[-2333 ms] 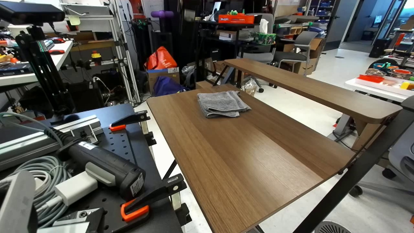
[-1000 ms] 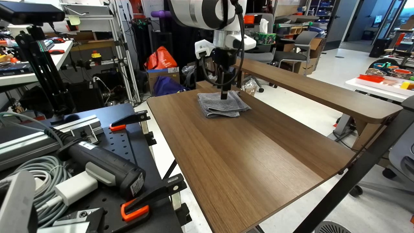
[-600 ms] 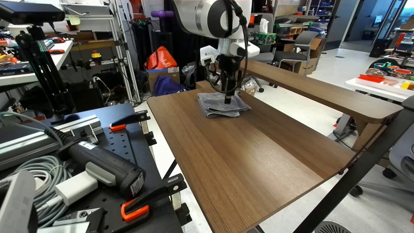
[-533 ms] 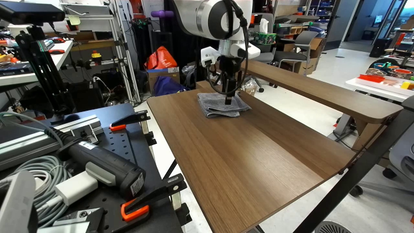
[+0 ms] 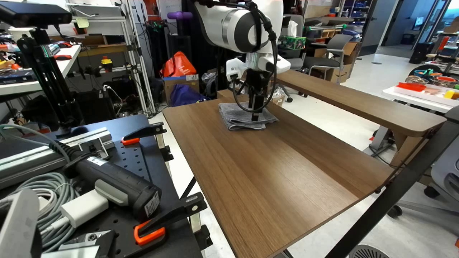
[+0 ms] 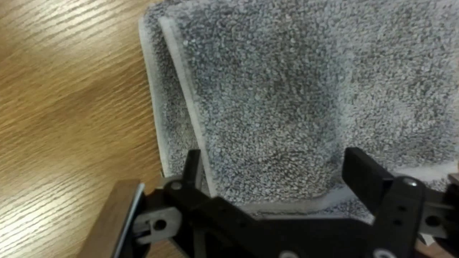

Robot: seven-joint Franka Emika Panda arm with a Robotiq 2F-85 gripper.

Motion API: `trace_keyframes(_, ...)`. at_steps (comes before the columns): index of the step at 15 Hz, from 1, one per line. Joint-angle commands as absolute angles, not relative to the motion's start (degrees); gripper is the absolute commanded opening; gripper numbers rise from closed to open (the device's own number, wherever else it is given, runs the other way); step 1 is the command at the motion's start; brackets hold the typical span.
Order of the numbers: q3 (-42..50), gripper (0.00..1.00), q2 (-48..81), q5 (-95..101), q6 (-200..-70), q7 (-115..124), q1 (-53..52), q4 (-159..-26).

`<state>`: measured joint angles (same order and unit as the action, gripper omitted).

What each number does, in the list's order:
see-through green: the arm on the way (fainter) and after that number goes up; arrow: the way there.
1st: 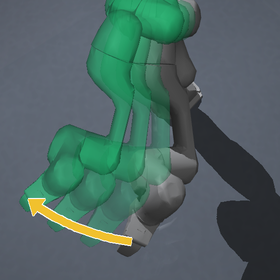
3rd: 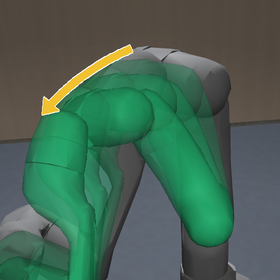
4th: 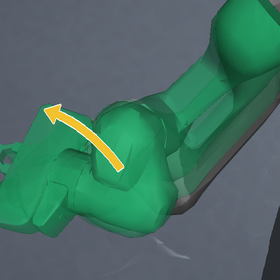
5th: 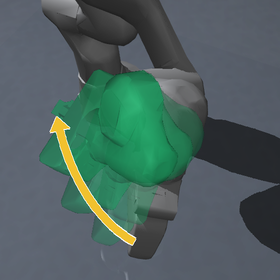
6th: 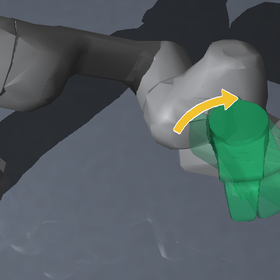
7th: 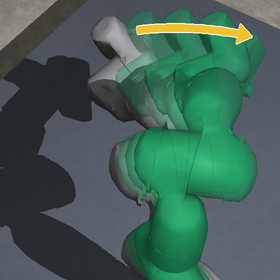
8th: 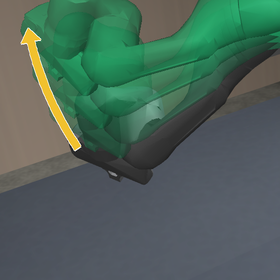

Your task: Slide the towel to the right

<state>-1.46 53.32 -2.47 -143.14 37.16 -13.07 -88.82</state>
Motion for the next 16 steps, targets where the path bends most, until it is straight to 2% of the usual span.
trace_keyframes(1,-0.26,1.00,54.23,-3.74,-142.44,37.14,-14.78,-86.30)
trace_keyframes(16,-0.25,1.00,59.43,-4.36,-139.54,36.68,-14.06,-80.22)
